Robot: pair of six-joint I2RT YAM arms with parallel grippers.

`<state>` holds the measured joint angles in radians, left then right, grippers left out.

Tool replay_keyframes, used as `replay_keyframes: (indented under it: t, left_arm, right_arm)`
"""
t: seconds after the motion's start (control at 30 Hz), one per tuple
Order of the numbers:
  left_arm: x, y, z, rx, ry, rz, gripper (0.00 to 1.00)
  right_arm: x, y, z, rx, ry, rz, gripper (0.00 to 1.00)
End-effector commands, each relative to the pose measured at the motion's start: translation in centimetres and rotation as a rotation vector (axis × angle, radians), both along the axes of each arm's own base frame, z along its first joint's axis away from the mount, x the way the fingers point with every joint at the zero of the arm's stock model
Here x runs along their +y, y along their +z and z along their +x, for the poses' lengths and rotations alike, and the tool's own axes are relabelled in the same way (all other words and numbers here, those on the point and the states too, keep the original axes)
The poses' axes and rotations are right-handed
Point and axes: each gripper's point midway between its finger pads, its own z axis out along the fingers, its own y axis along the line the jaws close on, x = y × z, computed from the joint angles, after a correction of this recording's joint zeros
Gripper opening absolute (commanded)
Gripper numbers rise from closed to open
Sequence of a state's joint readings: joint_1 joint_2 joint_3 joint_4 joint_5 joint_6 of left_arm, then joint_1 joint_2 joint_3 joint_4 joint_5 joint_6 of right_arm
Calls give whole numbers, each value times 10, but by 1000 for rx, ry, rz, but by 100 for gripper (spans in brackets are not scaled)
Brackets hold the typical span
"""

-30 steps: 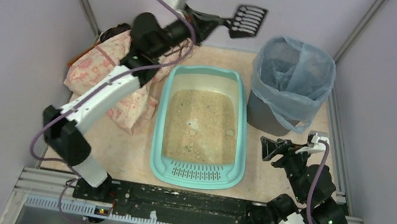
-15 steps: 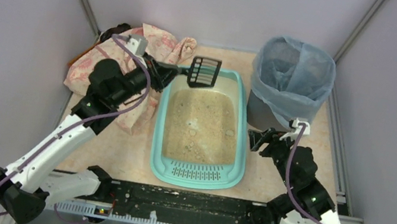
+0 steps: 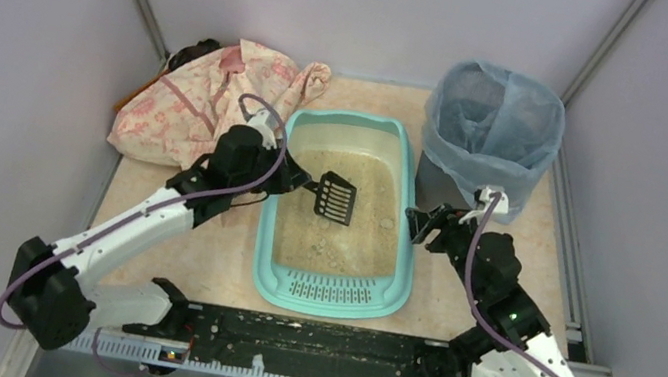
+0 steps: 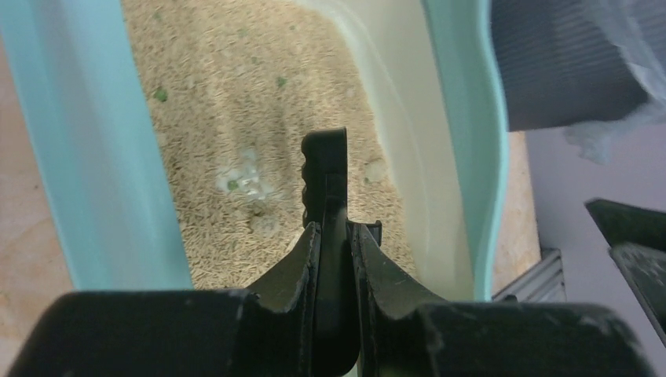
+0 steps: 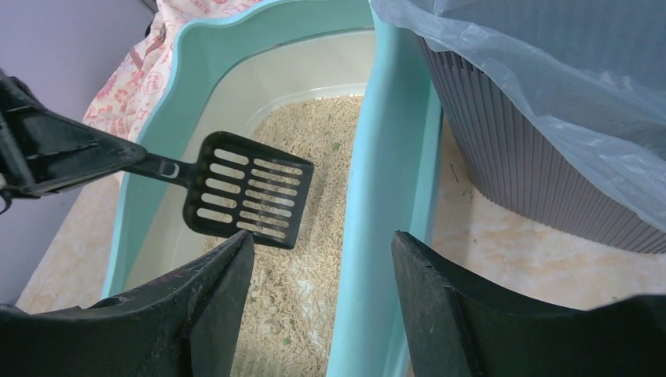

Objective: Clean the litter box

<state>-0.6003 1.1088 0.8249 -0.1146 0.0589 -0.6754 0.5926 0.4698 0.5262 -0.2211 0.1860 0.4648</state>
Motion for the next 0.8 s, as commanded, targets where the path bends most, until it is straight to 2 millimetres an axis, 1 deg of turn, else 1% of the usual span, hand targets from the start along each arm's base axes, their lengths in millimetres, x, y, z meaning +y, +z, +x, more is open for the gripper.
replay_keyframes:
  t: [0.0, 0.13, 0.23, 0.33, 0.43, 0.67, 0.77]
  left_arm:
    - [5, -9, 18, 141, 148, 42, 0]
    - [-5, -15, 24, 180, 136, 43, 0]
    - [-8, -21, 27, 189, 143, 52, 0]
    - [-10, -36, 27, 225, 143, 76, 0]
    - [-17, -50, 25, 254, 133, 86, 0]
    - [-53, -67, 23, 273, 57, 98, 0]
    - [-67, -80, 19, 303, 23, 103, 0]
  right_arm:
    - [7, 15, 5, -43, 11, 54, 65]
    - [7, 16, 5, -46, 13, 59, 65]
    - [5, 18, 4, -51, 8, 57, 65]
    - [2, 19, 1, -56, 4, 54, 65]
    - [0, 19, 0, -55, 0, 51, 65]
    - [0, 16, 0, -52, -3, 48, 65]
    - [0, 14, 1, -50, -5, 46, 65]
